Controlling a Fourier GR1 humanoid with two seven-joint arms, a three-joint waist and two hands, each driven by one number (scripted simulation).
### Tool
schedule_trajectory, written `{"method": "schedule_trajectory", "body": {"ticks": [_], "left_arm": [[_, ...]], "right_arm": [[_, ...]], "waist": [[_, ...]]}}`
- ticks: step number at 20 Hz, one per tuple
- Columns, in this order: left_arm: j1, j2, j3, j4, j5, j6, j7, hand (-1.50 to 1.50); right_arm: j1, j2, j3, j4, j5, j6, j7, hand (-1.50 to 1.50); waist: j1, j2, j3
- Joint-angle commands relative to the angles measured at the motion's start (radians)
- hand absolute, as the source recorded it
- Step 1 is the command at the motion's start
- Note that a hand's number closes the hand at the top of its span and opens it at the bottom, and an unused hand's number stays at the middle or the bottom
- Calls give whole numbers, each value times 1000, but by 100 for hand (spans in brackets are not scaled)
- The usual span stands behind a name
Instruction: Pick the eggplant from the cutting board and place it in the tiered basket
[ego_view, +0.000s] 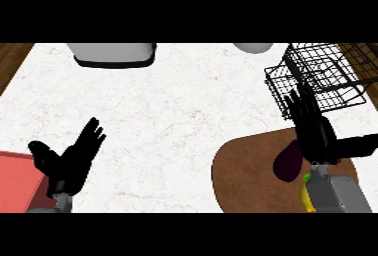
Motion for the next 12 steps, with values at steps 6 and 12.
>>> {"method": "schedule_trajectory", "body": {"ticks": [6,12], "left_arm": [[-135,53,6,-92,-223,129,-168,0],[-139,-2,-52,-83,-258,155,-138,0]], "right_arm": [[38,-223,-351,-63,-152,-21,-15,150],[196,-87,-386,-28,-420,181,99,-150]], "waist": [[-48,-5,31],[-25,4,30]]}}
